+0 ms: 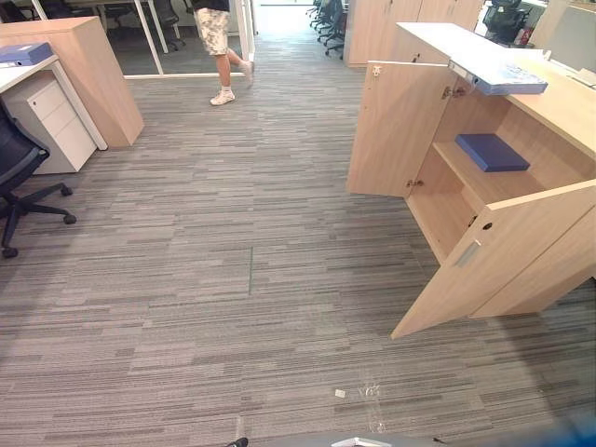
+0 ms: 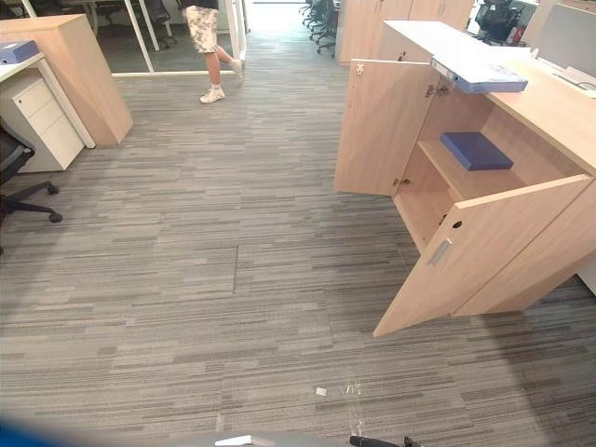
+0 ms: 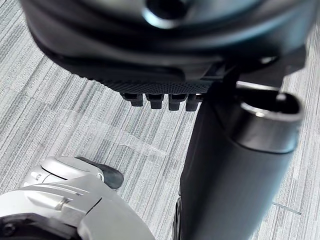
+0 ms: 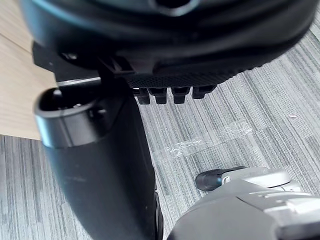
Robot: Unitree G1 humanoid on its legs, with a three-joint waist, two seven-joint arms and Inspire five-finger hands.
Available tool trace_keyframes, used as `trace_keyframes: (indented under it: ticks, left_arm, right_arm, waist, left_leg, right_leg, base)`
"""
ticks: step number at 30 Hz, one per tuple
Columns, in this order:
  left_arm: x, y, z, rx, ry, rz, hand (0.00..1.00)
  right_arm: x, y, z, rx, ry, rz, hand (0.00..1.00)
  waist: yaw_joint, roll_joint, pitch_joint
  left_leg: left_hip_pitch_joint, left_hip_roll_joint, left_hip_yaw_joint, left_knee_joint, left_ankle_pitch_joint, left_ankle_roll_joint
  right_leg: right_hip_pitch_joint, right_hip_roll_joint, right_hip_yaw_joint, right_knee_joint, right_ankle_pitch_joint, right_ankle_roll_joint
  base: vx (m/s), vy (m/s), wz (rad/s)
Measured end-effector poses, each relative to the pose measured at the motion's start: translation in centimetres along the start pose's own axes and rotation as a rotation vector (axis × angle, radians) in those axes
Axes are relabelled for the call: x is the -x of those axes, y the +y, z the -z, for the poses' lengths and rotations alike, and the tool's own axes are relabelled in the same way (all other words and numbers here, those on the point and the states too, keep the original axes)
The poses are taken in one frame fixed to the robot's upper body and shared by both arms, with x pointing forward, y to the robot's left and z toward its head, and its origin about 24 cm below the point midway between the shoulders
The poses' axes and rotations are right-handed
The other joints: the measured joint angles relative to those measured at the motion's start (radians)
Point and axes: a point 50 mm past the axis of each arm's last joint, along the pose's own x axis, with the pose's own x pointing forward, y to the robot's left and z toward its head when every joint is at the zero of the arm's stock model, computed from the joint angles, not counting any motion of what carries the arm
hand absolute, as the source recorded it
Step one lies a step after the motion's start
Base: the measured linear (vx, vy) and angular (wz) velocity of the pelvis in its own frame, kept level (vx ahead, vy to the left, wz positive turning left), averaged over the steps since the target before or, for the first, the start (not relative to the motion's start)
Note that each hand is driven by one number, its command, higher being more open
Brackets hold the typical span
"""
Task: Walk over to the cabinet, pick up the folder, carry it to the office cabinet, place the folder inside the office cabinet, then close the office cabinet door
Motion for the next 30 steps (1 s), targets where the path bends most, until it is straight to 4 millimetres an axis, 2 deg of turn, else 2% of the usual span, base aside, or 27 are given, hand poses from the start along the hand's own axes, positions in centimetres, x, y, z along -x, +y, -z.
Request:
trace_keyframes:
  ticks: [9, 20, 22, 23, 24, 25, 26, 28, 29, 30]
  left_arm:
    - [0.0, -0.5, -0.4, 0.080, -0.015, 0.057, 1.00]
    - [-0.1, -0.7, -0.7, 0.033, -0.027, 0.054, 1.00]
    - [-0.1, -0.7, -0.8, 0.049, -0.032, 0.050, 1.00]
    - [-0.2, -0.9, -1.2, 0.060, -0.044, 0.054, 1.00]
    - [-0.1, -1.4, -1.7, 0.073, -0.064, 0.066, 1.00]
    - [-0.1, -1.5, -1.8, 0.085, -0.072, 0.066, 1.00]
    - [-0.1, -1.5, -2.1, 0.120, -0.087, 0.064, 1.00]
    - [0.0, -1.8, -2.1, 0.175, -0.092, 0.055, 1.00]
    - [0.0, -1.6, -2.1, 0.190, -0.095, 0.045, 1.00]
    - [0.1, -1.5, -2.1, 0.190, -0.102, 0.043, 1.00]
  right_arm:
    - [0.0, 0.0, -0.1, -0.002, -0.003, -0.005, 1.00]
    - [0.0, 0.0, -0.3, -0.013, -0.015, -0.004, 1.00]
    - [0.0, 0.1, -0.4, -0.025, -0.017, -0.005, 1.00]
    - [0.0, 0.2, -0.7, -0.029, -0.027, -0.007, 1.00]
    - [0.0, 0.1, -1.2, -0.031, -0.048, -0.005, 1.00]
    - [0.0, 0.0, -1.4, -0.032, -0.057, -0.004, 1.00]
    - [0.0, 0.1, -1.6, -0.019, -0.066, -0.006, 1.00]
    - [0.0, -0.1, -1.7, -0.017, -0.077, 0.001, 1.00]
    - [0.0, 0.0, -1.8, -0.012, -0.084, 0.000, 1.00]
    - [0.1, 0.0, -1.8, -0.009, -0.085, 0.000, 1.00]
  waist:
    - [0.000, 0.004, 0.007]
    - [-0.002, 0.003, 0.017]
    - [-0.003, 0.000, 0.024]
    - [-0.003, 0.003, 0.041]
    - [-0.002, 0.015, 0.063]
    - [-0.002, 0.019, 0.073]
    - [-0.001, 0.018, 0.085]
    - [0.007, 0.029, 0.095]
    - [0.005, 0.021, 0.101]
    - [0.007, 0.021, 0.100]
  left_leg:
    - [0.003, -0.001, -0.002, -0.002, 0.001, 0.000]
    - [0.005, -0.001, -0.002, -0.020, 0.008, 0.001]
    - [-0.038, -0.001, -0.004, 0.051, -0.032, -0.006]
    - [-0.089, 0.006, -0.006, 0.161, -0.086, -0.010]
    - [-0.145, 0.023, -0.007, 0.305, -0.145, -0.030]
    - [-0.183, 0.031, -0.007, 0.393, -0.166, -0.046]
    - [-0.277, 0.044, 0.000, 0.593, -0.174, -0.064]
    - [-0.368, 0.068, 0.001, 0.815, -0.135, -0.095]
    - [-0.412, 0.073, 0.002, 0.919, -0.115, -0.088]
    - [-0.429, 0.082, 0.001, 0.948, -0.141, -0.080]
  right_leg:
    - [0.003, -0.002, -0.004, 0.002, -0.004, 0.008]
    - [-0.004, -0.001, -0.004, -0.002, -0.004, 0.006]
    - [-0.012, -0.002, -0.008, -0.001, -0.010, 0.006]
    - [-0.013, 0.002, -0.015, 0.006, -0.016, 0.000]
    - [-0.013, 0.014, -0.020, 0.024, -0.033, -0.007]
    - [-0.013, 0.019, -0.022, 0.034, -0.047, -0.014]
    - [-0.011, 0.022, -0.036, 0.052, -0.066, -0.020]
    - [0.007, 0.034, -0.037, 0.077, -0.088, -0.030]
    - [0.030, 0.031, -0.028, 0.081, -0.101, -0.037]
    - [0.036, 0.028, -0.022, 0.087, -0.108, -0.035]
  base:
    - [0.00, 0.000, 0.00]
    - [0.00, 0.000, 0.00]
    - [0.02, -0.016, 0.06]
    - [0.01, -0.003, 0.09]
    - [0.00, 0.008, 0.10]
    - [-0.03, 0.022, 0.05]
    - [0.00, 0.000, 0.00]
    - [0.06, 0.045, -0.13]
    - [0.17, 0.101, -0.16]
    - [0.22, 0.145, -0.25]
